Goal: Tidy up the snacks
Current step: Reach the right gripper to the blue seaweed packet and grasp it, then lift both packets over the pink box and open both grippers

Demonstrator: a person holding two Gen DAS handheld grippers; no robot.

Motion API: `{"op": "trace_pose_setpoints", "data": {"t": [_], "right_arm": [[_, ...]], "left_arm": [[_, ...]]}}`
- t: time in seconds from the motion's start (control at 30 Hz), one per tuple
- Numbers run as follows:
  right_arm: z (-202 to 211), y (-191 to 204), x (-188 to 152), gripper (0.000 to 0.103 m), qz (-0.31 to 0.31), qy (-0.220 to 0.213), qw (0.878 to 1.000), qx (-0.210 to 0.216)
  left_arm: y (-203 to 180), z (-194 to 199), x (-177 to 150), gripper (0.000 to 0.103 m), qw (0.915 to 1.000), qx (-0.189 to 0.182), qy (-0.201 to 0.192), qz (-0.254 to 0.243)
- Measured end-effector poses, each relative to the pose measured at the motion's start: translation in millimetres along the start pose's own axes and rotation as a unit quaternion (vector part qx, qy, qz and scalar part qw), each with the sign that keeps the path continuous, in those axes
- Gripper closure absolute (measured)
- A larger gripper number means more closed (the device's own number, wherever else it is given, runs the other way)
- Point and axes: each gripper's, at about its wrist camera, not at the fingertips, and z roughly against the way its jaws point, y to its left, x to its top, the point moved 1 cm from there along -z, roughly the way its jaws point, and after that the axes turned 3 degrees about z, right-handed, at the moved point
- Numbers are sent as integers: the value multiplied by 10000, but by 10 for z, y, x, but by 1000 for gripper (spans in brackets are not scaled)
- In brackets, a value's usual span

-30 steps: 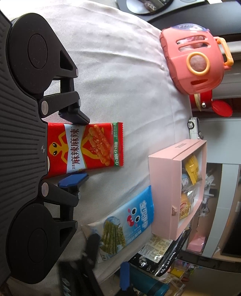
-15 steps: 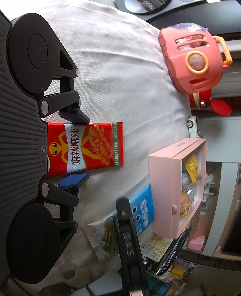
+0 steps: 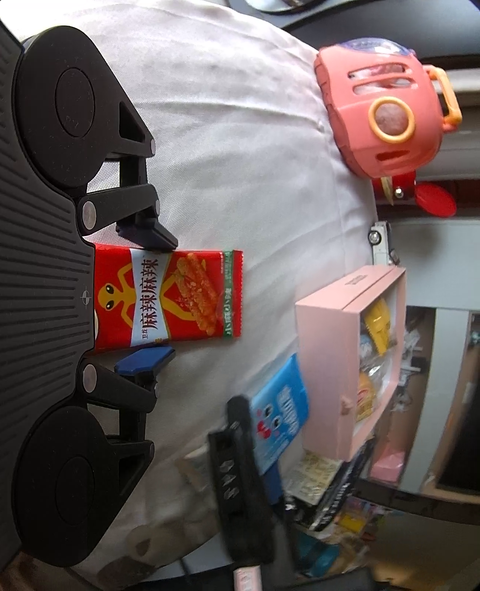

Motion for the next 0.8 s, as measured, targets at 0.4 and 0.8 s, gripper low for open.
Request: {"op": "trace_pose_setpoints", "data": {"t": [0.4, 0.8], "right_arm": [[608, -230, -1, 19, 82, -619, 9979, 175], [1672, -758, 1460, 19, -121, -2701, 9611, -565]], "left_arm": [[114, 344, 161, 52, 9935, -357, -1017, 374], [-137, -91, 2129, 46, 9678, -1330, -1972, 827]]}}
